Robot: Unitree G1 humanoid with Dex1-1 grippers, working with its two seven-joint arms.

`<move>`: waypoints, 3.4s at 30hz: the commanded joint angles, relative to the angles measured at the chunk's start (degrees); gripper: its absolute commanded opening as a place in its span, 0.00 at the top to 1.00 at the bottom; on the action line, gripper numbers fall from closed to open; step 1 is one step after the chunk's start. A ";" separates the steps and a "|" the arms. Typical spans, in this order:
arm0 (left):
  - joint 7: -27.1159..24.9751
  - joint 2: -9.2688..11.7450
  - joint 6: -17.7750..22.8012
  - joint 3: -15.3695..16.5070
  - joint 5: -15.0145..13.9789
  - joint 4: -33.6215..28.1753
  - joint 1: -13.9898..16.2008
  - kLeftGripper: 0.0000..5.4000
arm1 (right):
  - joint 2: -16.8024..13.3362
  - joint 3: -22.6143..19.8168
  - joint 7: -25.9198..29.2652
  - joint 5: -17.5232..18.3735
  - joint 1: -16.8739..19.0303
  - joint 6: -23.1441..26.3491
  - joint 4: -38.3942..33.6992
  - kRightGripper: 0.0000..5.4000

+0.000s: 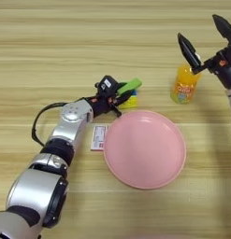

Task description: Move the objects on the table

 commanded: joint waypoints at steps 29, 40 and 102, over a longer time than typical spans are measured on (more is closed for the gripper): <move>1.35 7.99 7.62 5.47 -4.11 -30.87 20.78 0.75 | 0.19 0.26 0.06 -0.30 -0.38 0.12 0.06 0.00; 4.06 9.51 10.76 7.44 -4.84 -36.91 27.81 0.75 | -0.06 0.18 0.57 -0.11 -0.56 -0.06 0.37 0.00; 7.33 6.90 -2.48 8.00 -6.87 -33.22 25.80 0.22 | -0.42 1.52 5.80 4.52 4.32 2.14 -9.09 0.00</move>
